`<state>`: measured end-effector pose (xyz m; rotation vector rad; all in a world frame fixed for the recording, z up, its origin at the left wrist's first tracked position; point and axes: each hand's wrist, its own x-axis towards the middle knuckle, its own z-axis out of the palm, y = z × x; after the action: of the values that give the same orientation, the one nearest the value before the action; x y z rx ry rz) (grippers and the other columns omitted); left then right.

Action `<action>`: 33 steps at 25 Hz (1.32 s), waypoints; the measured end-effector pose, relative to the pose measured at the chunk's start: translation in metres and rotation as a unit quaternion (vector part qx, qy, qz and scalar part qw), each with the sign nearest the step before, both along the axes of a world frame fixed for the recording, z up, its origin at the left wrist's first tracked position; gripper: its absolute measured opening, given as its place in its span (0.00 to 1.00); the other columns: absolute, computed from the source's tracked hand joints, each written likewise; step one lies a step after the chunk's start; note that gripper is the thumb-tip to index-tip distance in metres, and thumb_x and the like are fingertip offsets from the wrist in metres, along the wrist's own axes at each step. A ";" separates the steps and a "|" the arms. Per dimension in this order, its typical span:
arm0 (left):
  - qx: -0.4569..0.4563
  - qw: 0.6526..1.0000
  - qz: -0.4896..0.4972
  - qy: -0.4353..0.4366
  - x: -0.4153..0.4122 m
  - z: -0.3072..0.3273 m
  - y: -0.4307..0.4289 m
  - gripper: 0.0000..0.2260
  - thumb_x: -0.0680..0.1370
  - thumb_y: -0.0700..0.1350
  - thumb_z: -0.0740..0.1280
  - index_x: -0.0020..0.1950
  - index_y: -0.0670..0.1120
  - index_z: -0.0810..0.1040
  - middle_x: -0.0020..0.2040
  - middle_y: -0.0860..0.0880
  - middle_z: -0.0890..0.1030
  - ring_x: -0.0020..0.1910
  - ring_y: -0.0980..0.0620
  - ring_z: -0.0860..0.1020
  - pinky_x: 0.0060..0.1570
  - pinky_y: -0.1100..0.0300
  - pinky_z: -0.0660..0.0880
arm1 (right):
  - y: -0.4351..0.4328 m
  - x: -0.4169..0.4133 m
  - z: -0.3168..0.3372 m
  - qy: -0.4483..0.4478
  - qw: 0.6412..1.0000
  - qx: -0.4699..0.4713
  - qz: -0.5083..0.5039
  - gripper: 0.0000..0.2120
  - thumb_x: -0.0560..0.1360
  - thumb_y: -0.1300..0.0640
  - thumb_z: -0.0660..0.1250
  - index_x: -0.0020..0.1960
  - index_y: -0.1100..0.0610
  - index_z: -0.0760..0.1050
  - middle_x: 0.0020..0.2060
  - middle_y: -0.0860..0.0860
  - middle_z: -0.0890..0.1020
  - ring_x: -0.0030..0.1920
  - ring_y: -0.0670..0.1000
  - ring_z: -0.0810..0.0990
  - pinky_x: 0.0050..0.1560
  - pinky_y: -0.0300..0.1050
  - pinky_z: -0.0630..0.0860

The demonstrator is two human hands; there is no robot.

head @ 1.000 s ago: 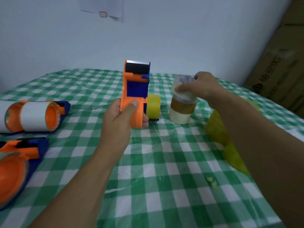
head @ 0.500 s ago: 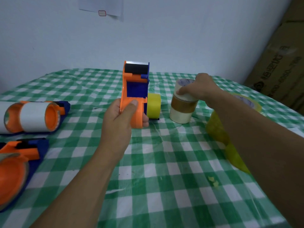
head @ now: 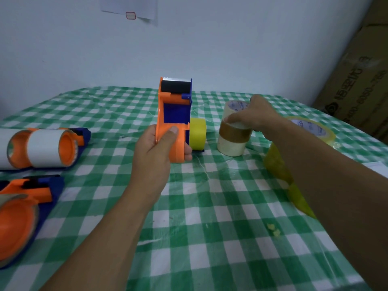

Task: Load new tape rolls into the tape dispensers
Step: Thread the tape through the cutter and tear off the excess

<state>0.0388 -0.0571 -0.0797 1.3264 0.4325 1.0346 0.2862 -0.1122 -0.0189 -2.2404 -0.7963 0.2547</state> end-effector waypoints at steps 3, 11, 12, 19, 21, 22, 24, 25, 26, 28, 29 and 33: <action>-0.004 1.000 -0.009 0.002 0.001 0.000 -0.001 0.06 0.84 0.43 0.61 0.55 0.44 0.77 0.34 0.47 0.83 0.34 0.51 0.82 0.37 0.59 0.80 | -0.005 -0.004 0.002 0.000 1.000 -0.008 -0.001 0.38 0.70 0.46 0.78 0.70 0.58 0.63 0.62 0.57 0.71 0.58 0.57 0.74 0.46 0.50 0.73; -0.009 0.999 -0.034 0.021 0.007 0.008 -0.016 0.05 0.81 0.40 0.65 0.56 0.43 0.77 0.35 0.47 0.84 0.35 0.50 0.83 0.40 0.58 0.81 | -0.044 -0.024 0.030 -0.054 0.998 -0.034 0.024 0.29 0.72 0.52 0.77 0.66 0.61 0.68 0.56 0.55 0.71 0.54 0.55 0.72 0.50 0.49 0.73; -0.006 0.999 -0.036 0.027 0.006 0.010 -0.021 0.05 0.81 0.40 0.66 0.57 0.43 0.77 0.36 0.47 0.84 0.35 0.50 0.83 0.39 0.59 0.81 | -0.050 -0.027 0.032 -0.057 0.997 -0.046 0.029 0.28 0.72 0.53 0.77 0.66 0.62 0.70 0.56 0.57 0.73 0.54 0.56 0.73 0.53 0.50 0.73; 0.013 0.998 -0.032 0.053 0.000 0.022 -0.057 0.09 0.77 0.37 0.71 0.57 0.41 0.78 0.39 0.42 0.84 0.36 0.48 0.82 0.39 0.57 0.81 | -0.092 -0.034 0.047 -0.069 0.993 -0.081 0.045 0.13 0.71 0.62 0.78 0.47 0.71 0.80 0.36 0.63 0.81 0.36 0.58 0.79 0.42 0.54 0.82; 0.008 0.998 -0.038 0.053 -0.002 0.025 -0.066 0.09 0.77 0.37 0.71 0.56 0.41 0.78 0.40 0.42 0.84 0.37 0.48 0.82 0.39 0.57 0.80 | -0.106 -0.036 0.052 -0.090 0.985 -0.140 0.049 0.10 0.72 0.65 0.76 0.45 0.72 0.79 0.32 0.63 0.80 0.32 0.57 0.78 0.37 0.51 0.82; 0.006 0.998 -0.042 0.053 -0.003 0.027 -0.071 0.08 0.77 0.37 0.71 0.56 0.42 0.78 0.40 0.42 0.84 0.37 0.48 0.83 0.39 0.57 0.81 | -0.113 -0.038 0.053 -0.101 0.978 -0.178 0.051 0.10 0.72 0.64 0.76 0.42 0.71 0.79 0.31 0.61 0.80 0.30 0.57 0.78 0.35 0.49 0.80; 0.005 0.997 -0.052 0.054 -0.006 0.030 -0.080 0.06 0.78 0.38 0.70 0.55 0.44 0.78 0.39 0.43 0.84 0.37 0.48 0.83 0.41 0.57 0.81 | -0.125 -0.040 0.054 -0.116 0.962 -0.241 0.051 0.13 0.72 0.59 0.77 0.39 0.68 0.78 0.32 0.60 0.81 0.31 0.57 0.78 0.33 0.47 0.79; 0.001 0.997 -0.056 0.053 -0.007 0.031 -0.084 0.05 0.79 0.38 0.69 0.54 0.44 0.78 0.39 0.43 0.84 0.37 0.48 0.83 0.41 0.57 0.81 | -0.131 -0.042 0.054 -0.120 0.956 -0.261 0.050 0.15 0.72 0.57 0.77 0.39 0.67 0.77 0.34 0.60 0.83 0.32 0.58 0.79 0.34 0.48 0.80; -0.002 0.997 -0.057 0.052 -0.008 0.032 -0.088 0.05 0.79 0.38 0.69 0.54 0.45 0.78 0.39 0.43 0.84 0.37 0.47 0.83 0.41 0.57 0.82 | -0.135 -0.043 0.052 -0.122 0.952 -0.278 0.049 0.16 0.72 0.56 0.78 0.39 0.67 0.76 0.37 0.62 0.84 0.33 0.59 0.80 0.35 0.49 0.81; -0.005 0.997 -0.058 0.053 -0.009 0.033 -0.092 0.05 0.79 0.38 0.69 0.54 0.44 0.78 0.38 0.44 0.84 0.37 0.48 0.83 0.42 0.57 0.82 | -0.142 -0.045 0.048 -0.124 0.946 -0.295 0.047 0.16 0.72 0.57 0.78 0.43 0.68 0.76 0.41 0.65 0.85 0.34 0.60 0.83 0.40 0.54 0.83; -0.005 0.997 -0.059 0.056 -0.010 0.033 -0.093 0.05 0.79 0.38 0.69 0.54 0.44 0.78 0.38 0.44 0.84 0.36 0.48 0.83 0.41 0.57 0.82 | -0.143 -0.045 0.045 -0.128 0.944 -0.300 0.044 0.15 0.72 0.59 0.78 0.47 0.68 0.77 0.42 0.65 0.85 0.36 0.61 0.84 0.42 0.57 0.84; 0.006 0.996 -0.064 0.070 -0.014 0.036 -0.100 0.06 0.79 0.39 0.69 0.55 0.43 0.78 0.38 0.45 0.85 0.37 0.49 0.84 0.41 0.57 0.82 | -0.147 -0.047 0.042 -0.137 0.931 -0.334 0.050 0.30 0.71 0.61 0.78 0.69 0.65 0.70 0.41 0.61 0.81 0.40 0.60 0.82 0.43 0.52 0.81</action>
<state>0.0253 -0.1567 -0.0439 1.4237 0.4402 0.8434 0.2397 -0.2593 0.0230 -2.9241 -1.0948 0.2976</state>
